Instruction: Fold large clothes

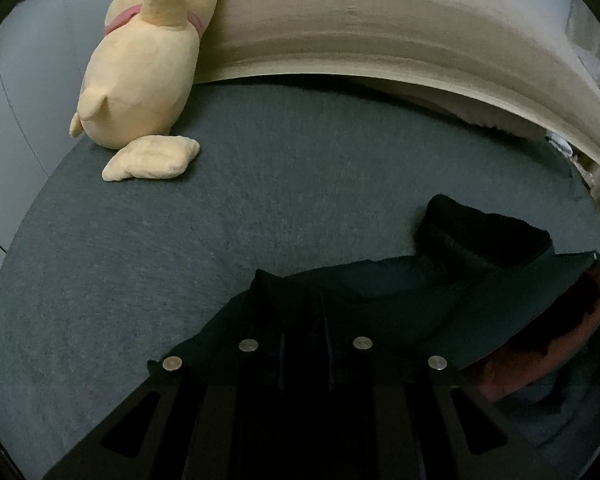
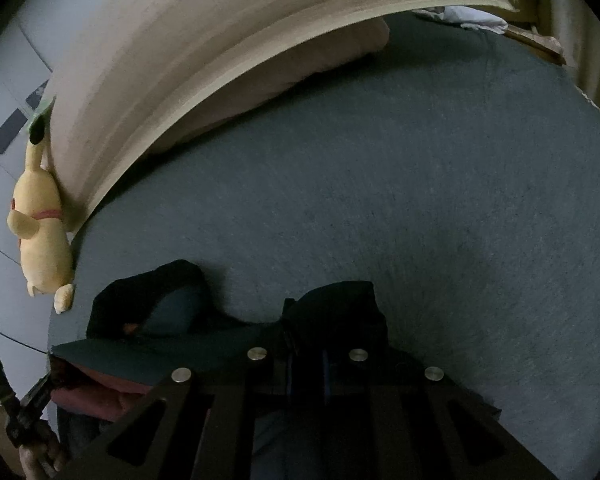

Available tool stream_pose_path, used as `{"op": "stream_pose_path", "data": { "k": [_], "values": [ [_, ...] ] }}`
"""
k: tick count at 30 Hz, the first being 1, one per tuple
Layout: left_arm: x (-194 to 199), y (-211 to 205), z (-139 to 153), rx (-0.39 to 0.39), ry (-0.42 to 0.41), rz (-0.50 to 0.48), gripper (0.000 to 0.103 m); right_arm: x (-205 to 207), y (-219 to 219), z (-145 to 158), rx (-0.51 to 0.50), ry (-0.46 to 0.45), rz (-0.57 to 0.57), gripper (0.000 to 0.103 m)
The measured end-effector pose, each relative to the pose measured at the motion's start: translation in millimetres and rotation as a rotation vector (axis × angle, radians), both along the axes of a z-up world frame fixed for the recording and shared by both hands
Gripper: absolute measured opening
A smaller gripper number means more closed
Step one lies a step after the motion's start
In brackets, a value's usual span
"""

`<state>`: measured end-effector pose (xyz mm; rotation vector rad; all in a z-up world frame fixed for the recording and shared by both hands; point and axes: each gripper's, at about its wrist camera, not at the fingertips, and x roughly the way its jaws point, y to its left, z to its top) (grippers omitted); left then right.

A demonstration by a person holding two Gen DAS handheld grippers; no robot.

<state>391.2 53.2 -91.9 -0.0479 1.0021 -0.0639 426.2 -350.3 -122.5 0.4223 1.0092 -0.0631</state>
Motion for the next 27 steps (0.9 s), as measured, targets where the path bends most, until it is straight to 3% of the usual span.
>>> {"op": "stream_pose_path", "data": {
  "k": [27],
  "values": [
    [16, -2, -9, 0.016, 0.059, -0.014, 0.016, 8, -6, -1, 0.004, 0.052, -0.006, 0.01]
  ]
}}
